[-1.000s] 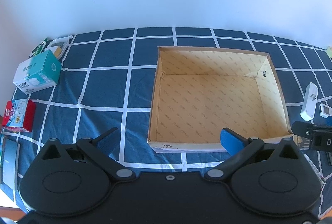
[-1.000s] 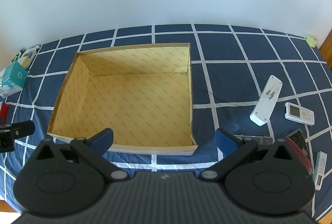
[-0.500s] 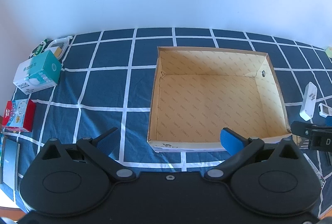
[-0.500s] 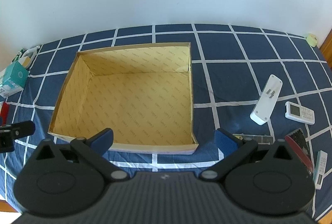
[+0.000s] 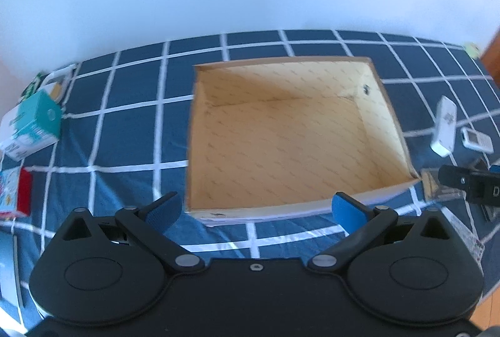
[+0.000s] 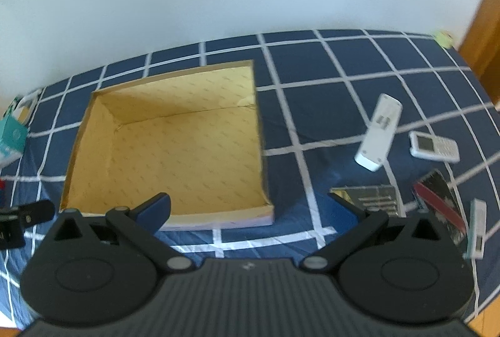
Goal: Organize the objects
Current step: 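Move the right tool toward the white TV remote beside the box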
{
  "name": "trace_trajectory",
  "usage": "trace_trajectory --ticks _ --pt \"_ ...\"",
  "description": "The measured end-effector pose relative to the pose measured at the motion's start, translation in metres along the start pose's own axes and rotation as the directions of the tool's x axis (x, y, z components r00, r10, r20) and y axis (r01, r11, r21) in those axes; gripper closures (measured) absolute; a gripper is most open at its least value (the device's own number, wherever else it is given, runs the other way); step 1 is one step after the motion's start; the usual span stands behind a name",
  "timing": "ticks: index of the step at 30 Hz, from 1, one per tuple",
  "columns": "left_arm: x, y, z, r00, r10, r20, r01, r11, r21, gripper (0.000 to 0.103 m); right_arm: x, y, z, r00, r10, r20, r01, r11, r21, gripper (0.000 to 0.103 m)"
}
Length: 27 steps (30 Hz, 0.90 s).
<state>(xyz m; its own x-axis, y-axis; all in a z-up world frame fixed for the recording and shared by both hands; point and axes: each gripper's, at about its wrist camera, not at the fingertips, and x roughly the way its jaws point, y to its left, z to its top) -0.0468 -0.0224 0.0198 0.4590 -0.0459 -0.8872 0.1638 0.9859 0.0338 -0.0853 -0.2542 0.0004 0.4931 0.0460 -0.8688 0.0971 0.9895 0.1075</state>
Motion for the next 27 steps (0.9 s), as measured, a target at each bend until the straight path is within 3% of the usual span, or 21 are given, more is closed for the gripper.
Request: trace_trajectory --ticks 10,22,27 --pt "0.012 -0.047 -0.005 0.995 -0.096 -0.035 0.1 0.98 0.173 0.0 -0.013 -0.05 -0.032 0.995 -0.103 -0.004 0.102 0.974 0.201 0.0" --pt "0.028 -0.123 -0.023 0.978 -0.166 -0.123 0.199 0.917 0.346 0.0 -0.022 -0.119 -0.07 0.986 -0.158 -0.048 0.164 0.905 0.393 0.0" --pt "0.038 -0.158 -0.033 0.972 -0.163 -0.169 0.218 0.89 0.399 0.0 -0.019 -0.149 -0.086 0.986 -0.15 -0.074 0.167 0.876 0.453 0.0"
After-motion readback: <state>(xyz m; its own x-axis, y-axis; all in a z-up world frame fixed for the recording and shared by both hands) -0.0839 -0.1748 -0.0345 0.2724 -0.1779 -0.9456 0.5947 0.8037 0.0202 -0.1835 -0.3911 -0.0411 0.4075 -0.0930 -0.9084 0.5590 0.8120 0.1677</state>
